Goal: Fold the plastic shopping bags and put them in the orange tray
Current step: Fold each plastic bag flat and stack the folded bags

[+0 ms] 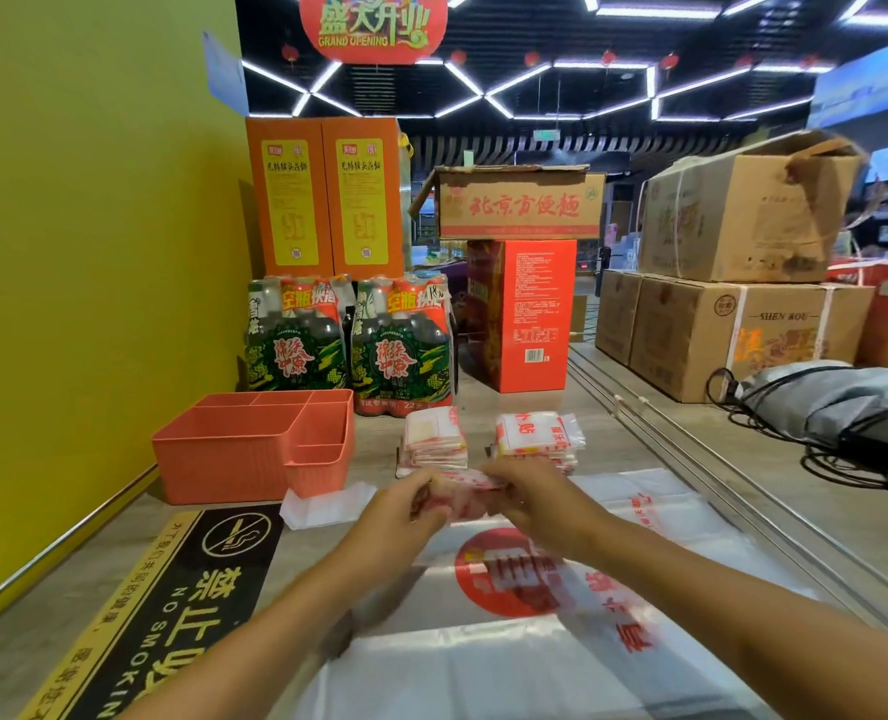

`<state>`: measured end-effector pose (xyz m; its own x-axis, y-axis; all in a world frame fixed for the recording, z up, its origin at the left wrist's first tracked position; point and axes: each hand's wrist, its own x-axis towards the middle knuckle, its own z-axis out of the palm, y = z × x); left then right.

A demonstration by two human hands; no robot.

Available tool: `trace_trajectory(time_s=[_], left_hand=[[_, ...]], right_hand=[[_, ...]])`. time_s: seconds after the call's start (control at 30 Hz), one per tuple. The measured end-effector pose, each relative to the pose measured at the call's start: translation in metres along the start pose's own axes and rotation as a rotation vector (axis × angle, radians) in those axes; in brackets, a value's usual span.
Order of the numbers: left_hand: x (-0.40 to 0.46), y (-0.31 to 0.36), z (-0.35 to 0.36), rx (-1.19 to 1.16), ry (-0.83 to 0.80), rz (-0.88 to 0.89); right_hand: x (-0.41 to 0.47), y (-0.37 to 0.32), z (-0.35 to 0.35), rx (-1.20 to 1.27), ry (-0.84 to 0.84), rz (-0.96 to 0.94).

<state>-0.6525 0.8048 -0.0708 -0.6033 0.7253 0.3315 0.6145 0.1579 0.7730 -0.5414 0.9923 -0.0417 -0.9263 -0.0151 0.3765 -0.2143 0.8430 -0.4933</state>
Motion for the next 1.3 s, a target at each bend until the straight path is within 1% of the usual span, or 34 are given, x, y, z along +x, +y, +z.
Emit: trace_trajectory(time_s=[0.07, 0.13, 0.2, 0.23, 0.3, 0.37, 0.53, 0.57, 0.63, 0.7, 0.77, 0.9, 1.0, 1.1, 1.17, 1.27, 1.3], left_hand=[[0.012, 0.003, -0.004, -0.051, 0.0, -0.026], [0.021, 0.007, -0.004, -0.151, 0.017, -0.049], [0.027, 0.011, 0.003, -0.279, 0.078, -0.09], [0.03, 0.012, 0.007, -0.336, 0.11, -0.112], [0.036, 0.01, 0.016, -0.433, 0.161, -0.146], [0.043, 0.007, 0.019, -0.475, 0.192, -0.163], [0.069, 0.012, 0.008, -0.617, 0.298, -0.236], [0.077, 0.011, 0.004, -0.615, 0.331, -0.247], [0.096, 0.003, -0.006, -0.497, 0.409, -0.252], [0.111, -0.003, -0.013, -0.45, 0.466, -0.228], [0.122, -0.011, -0.015, -0.435, 0.48, -0.207], [0.135, -0.031, -0.014, -0.193, 0.466, -0.236], [0.139, -0.042, -0.005, -0.076, 0.459, -0.253], [0.137, -0.054, -0.001, 0.184, 0.437, -0.281], [0.133, -0.057, -0.003, 0.17, 0.392, -0.271], [0.129, -0.06, -0.004, 0.049, 0.308, -0.25], [0.128, -0.061, -0.003, 0.066, 0.302, -0.242]], right_hand=[[0.005, 0.0, -0.006, 0.18, 0.068, 0.041], [0.009, 0.001, -0.008, 0.374, 0.206, 0.1], [0.012, 0.002, -0.006, 0.457, 0.32, 0.148], [0.013, 0.004, -0.004, 0.492, 0.333, 0.167], [0.016, 0.009, 0.002, 0.585, 0.289, 0.232], [0.022, 0.016, 0.008, 0.622, 0.271, 0.304], [0.056, 0.023, 0.006, 0.706, 0.38, 0.359], [0.065, 0.022, 0.004, 0.732, 0.397, 0.357], [0.086, 0.022, 0.004, 0.769, 0.439, 0.332], [0.106, 0.024, 0.006, 0.722, 0.474, 0.324], [0.122, 0.03, 0.013, 0.637, 0.47, 0.345], [0.139, 0.049, 0.026, 0.443, 0.426, 0.43], [0.141, 0.058, 0.035, 0.358, 0.39, 0.457], [0.136, 0.063, 0.043, 0.239, 0.354, 0.446], [0.133, 0.065, 0.045, 0.207, 0.324, 0.426], [0.135, 0.064, 0.049, 0.096, 0.236, 0.347], [0.136, 0.062, 0.051, 0.055, 0.201, 0.335]])
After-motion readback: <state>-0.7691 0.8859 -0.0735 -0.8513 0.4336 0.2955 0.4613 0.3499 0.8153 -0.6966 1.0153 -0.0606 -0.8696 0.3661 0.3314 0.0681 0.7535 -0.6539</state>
